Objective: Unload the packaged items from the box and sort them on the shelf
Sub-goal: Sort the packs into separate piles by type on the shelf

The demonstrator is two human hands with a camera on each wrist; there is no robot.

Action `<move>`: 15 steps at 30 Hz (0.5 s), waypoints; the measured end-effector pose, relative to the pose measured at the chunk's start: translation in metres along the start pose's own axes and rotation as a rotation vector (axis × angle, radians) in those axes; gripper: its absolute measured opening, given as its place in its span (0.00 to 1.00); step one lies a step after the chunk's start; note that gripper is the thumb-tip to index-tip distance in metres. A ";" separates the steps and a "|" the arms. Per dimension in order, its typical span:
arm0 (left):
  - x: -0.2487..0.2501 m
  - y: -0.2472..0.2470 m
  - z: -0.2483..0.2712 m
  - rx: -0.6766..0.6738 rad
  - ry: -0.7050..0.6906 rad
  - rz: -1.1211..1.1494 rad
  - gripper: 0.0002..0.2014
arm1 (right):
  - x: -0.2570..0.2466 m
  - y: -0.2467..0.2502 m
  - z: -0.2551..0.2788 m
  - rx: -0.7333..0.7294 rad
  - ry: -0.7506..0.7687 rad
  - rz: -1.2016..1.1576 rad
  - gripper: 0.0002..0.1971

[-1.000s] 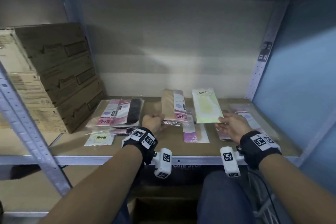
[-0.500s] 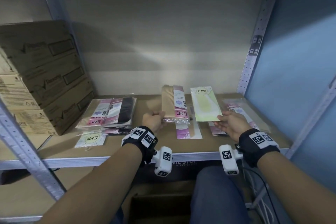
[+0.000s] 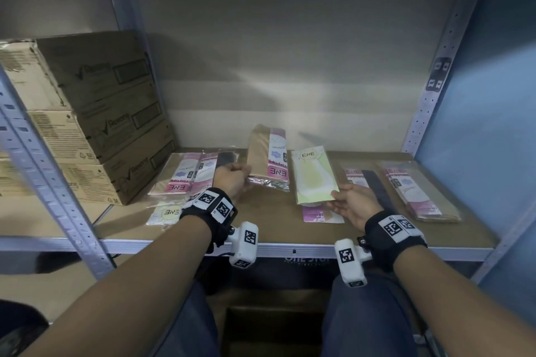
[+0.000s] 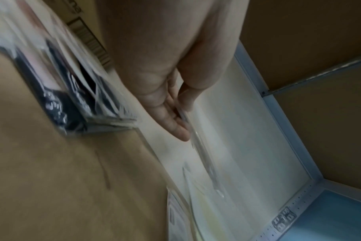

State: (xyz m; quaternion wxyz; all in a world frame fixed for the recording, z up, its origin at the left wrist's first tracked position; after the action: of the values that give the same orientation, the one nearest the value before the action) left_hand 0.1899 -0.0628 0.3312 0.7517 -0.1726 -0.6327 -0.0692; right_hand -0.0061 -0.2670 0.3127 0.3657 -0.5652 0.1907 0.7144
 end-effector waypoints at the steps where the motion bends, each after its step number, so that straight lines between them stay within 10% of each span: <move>1: 0.004 0.007 -0.001 0.008 -0.005 0.012 0.06 | 0.003 -0.007 0.001 -0.012 -0.002 0.014 0.19; 15: 0.016 0.069 0.000 0.055 -0.022 0.145 0.04 | 0.037 -0.086 -0.009 -0.050 -0.053 0.168 0.21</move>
State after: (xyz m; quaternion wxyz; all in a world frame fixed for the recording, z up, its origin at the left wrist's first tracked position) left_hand 0.2155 0.0030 0.3349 0.7523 -0.1979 -0.6284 0.0045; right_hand 0.0605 -0.2051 0.2875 0.2954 -0.5371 0.2098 0.7617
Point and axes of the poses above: each hand's wrist, its own z-axis away from the middle knuckle, its own y-axis out of the back of the hand, x = y × z, the point moved 5 cm from there along -z, towards the middle knuckle, and after that the axes turned 4 degrees about z, right-handed, at the moved point
